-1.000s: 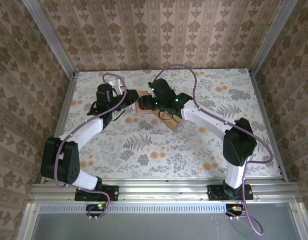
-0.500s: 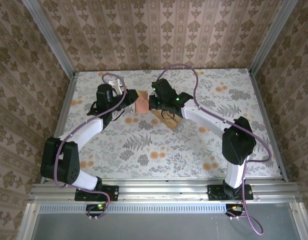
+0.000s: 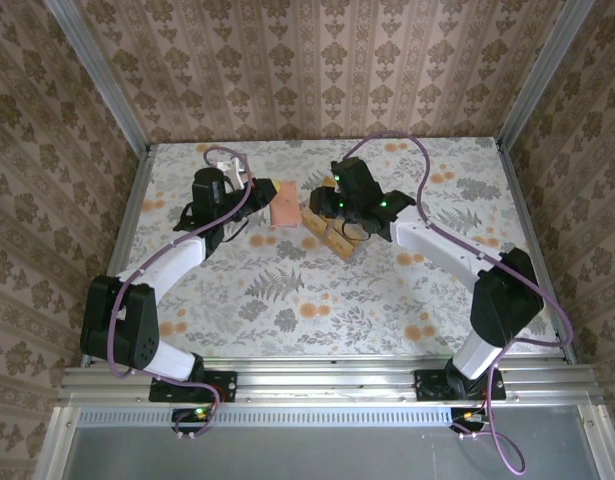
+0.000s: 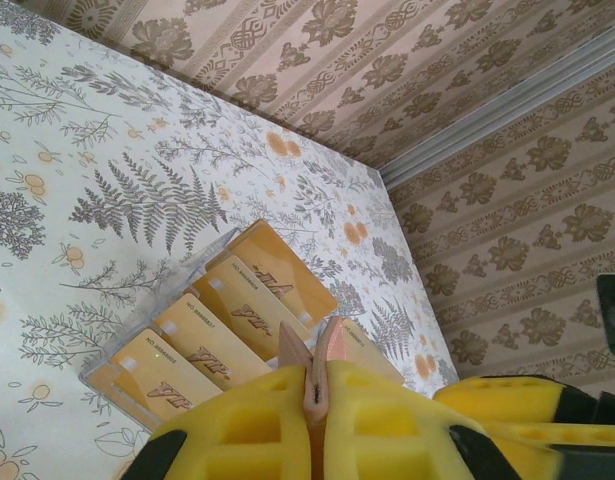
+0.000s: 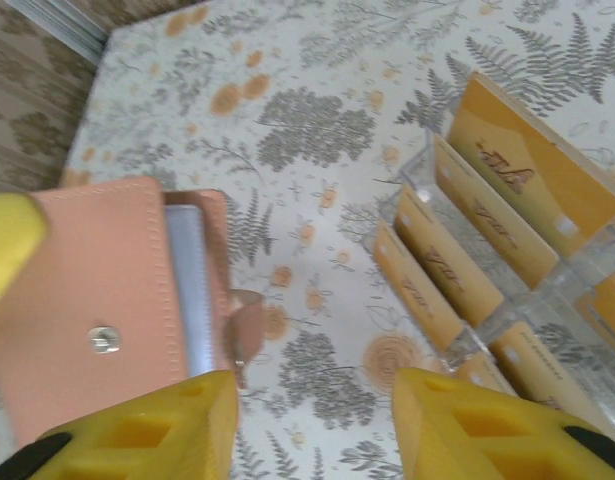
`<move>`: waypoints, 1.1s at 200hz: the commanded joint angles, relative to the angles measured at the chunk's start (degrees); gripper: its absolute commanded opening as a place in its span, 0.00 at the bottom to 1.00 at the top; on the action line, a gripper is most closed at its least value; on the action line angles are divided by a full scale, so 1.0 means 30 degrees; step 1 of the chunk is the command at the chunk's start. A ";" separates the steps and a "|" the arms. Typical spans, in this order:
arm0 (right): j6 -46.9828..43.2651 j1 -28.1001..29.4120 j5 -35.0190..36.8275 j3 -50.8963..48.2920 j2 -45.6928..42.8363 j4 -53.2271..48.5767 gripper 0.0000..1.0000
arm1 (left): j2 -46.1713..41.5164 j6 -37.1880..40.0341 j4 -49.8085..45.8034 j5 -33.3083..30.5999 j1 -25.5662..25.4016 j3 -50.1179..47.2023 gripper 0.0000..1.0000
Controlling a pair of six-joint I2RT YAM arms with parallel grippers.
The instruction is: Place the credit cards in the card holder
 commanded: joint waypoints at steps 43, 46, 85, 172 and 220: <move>0.1003 -0.0043 -0.1802 0.0768 0.0564 0.0975 0.52 | -0.0379 0.0354 0.0347 0.0414 -0.0056 0.0331 0.00; 0.1026 -0.0044 -0.1853 0.0798 0.0638 0.1017 0.52 | -0.0411 0.0375 0.0336 0.0412 -0.0065 0.0333 0.00; 0.1209 -0.0055 -0.2045 0.1072 0.1678 0.1303 0.50 | -0.0493 0.0345 0.0324 0.0466 -0.0139 0.0433 0.00; 0.1559 -0.0306 -0.2839 0.1108 0.2623 0.1906 0.10 | -0.0508 0.0360 0.0305 0.0335 -0.0224 0.0395 0.00; 0.1898 -0.0743 -0.3441 0.0106 0.1577 0.2579 0.00 | -0.0377 0.0693 0.0153 0.0109 -0.0100 0.0067 0.00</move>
